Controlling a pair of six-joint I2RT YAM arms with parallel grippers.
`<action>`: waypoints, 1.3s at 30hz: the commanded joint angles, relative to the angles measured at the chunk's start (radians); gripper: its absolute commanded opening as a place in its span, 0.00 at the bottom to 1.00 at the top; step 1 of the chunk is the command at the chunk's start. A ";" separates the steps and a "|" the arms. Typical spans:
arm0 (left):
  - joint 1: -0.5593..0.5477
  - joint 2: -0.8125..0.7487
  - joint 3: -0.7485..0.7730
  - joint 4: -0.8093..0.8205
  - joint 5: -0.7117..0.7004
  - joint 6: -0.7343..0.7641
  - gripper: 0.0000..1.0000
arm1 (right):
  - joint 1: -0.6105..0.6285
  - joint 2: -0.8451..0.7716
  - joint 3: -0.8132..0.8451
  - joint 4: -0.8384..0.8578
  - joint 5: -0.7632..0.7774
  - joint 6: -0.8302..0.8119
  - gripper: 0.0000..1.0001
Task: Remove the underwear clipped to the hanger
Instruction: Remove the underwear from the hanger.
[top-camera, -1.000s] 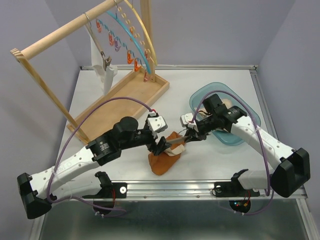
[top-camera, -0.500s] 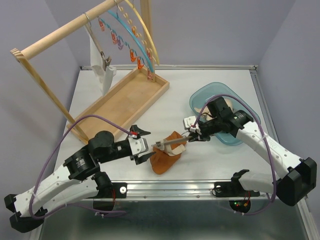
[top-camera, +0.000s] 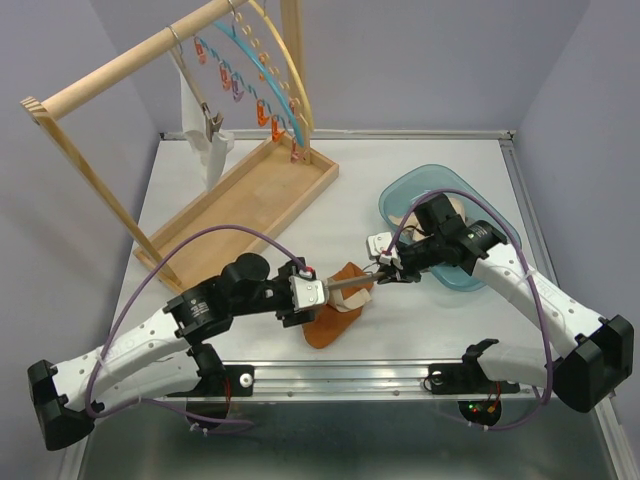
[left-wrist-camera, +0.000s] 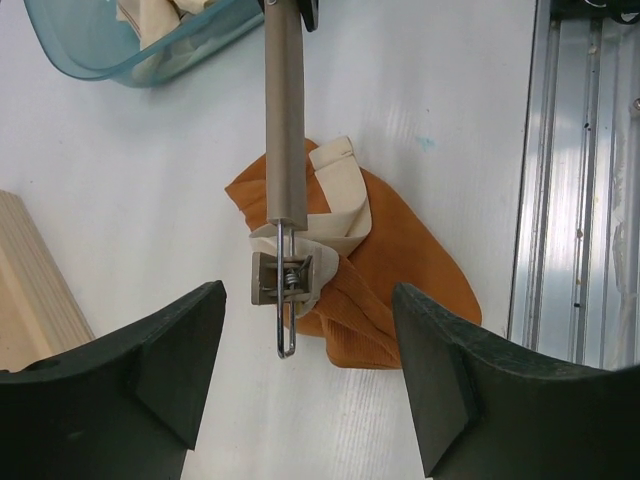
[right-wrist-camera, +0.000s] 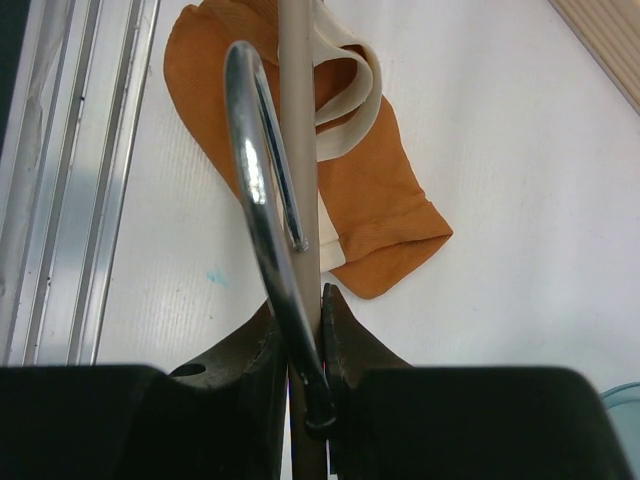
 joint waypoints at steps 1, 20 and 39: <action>0.000 0.028 0.006 0.077 0.019 0.015 0.76 | 0.001 -0.028 -0.022 0.039 -0.030 0.008 0.01; -0.001 0.051 -0.022 0.149 -0.014 -0.045 0.00 | 0.001 -0.031 -0.022 0.041 -0.045 0.015 0.01; 0.000 0.020 0.067 0.247 -0.011 -0.208 0.94 | -0.006 -0.019 -0.027 0.039 -0.037 0.019 0.01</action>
